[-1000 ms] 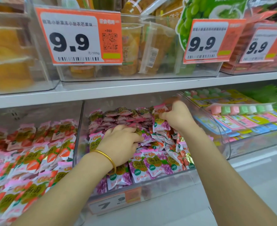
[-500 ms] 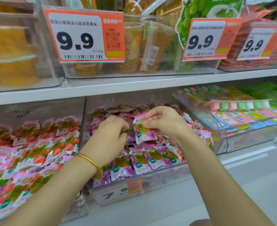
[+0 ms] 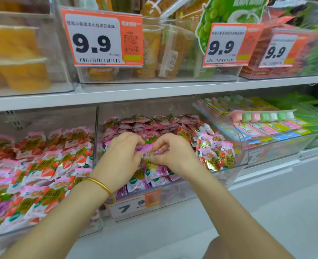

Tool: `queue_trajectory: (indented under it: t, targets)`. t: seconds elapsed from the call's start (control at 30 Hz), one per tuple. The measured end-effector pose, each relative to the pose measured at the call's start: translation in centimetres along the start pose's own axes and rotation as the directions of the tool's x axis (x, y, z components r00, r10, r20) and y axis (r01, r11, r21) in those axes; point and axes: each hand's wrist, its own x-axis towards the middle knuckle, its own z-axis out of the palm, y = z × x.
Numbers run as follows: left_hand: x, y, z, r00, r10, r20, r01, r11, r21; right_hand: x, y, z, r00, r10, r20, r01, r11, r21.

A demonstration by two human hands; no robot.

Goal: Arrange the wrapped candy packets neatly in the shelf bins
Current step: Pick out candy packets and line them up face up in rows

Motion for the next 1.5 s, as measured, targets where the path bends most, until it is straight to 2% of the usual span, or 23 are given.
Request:
queue_trajectory:
  t: [0.1,0.17,0.23,0.33,0.4,0.47,0.57,0.67,0.77,0.97,1.1,1.33,1.5]
  targets:
    - [-0.1,0.2,0.3,0.995,0.029,0.093,-0.035,0.997,0.067,0.0,0.4,1.0,0.996,-0.083,-0.038,0.072,0.971,-0.227]
    - [-0.2,0.3,0.8,0.986,0.019,0.167,-0.038,0.993,0.108,-0.2,0.7,0.9,0.988,-0.146,-0.06,0.119,0.94,-0.32]
    - [-0.3,0.4,1.0,0.98,0.002,0.197,-0.025,0.993,0.119,-0.4,0.9,-0.3,0.988,-0.122,-0.095,0.092,0.958,-0.273]
    - [-0.1,0.8,0.8,0.988,-0.011,0.156,-0.004,0.995,0.099,-0.2,2.0,-3.6,0.97,-0.004,-0.242,-0.034,0.988,-0.153]
    - [0.0,1.1,0.7,0.993,-0.001,0.117,-0.008,0.996,0.084,0.5,3.0,-5.6,0.938,0.036,-0.345,-0.094,0.984,-0.152]
    - [0.3,1.4,0.7,0.995,0.018,0.093,-0.025,0.997,0.072,1.6,3.6,-6.7,0.931,0.041,-0.362,-0.119,0.973,-0.197]
    - [0.6,1.6,1.2,0.997,0.029,0.073,-0.033,0.998,0.055,3.2,3.4,-6.5,0.978,-0.006,-0.208,-0.06,0.948,-0.312]
    - [0.6,1.7,1.4,0.998,0.029,0.055,-0.032,0.999,0.041,4.2,2.9,-5.0,0.998,-0.011,0.062,0.046,0.797,-0.603]
    - [0.5,1.7,1.4,0.999,0.027,0.033,-0.028,0.999,0.019,4.5,3.4,-4.0,0.992,0.054,0.111,0.048,0.662,-0.748]
    - [0.6,1.7,1.8,0.999,0.039,0.029,-0.039,0.999,0.004,4.1,4.6,-3.5,1.0,-0.001,0.019,0.015,0.633,-0.774]
    - [0.5,2.0,2.1,0.999,0.038,0.029,-0.038,0.999,-0.003,4.4,4.2,-2.9,1.0,0.023,-0.019,-0.029,0.595,-0.803]
    - [0.4,1.9,1.9,0.998,0.046,0.034,-0.046,0.999,-0.006,4.5,4.1,-2.1,0.992,0.05,-0.114,-0.115,0.723,-0.681]
    - [0.3,1.4,1.7,0.998,0.043,0.035,-0.043,0.999,-0.007,4.6,4.4,-2.6,0.989,-0.013,-0.149,-0.092,0.733,-0.674]
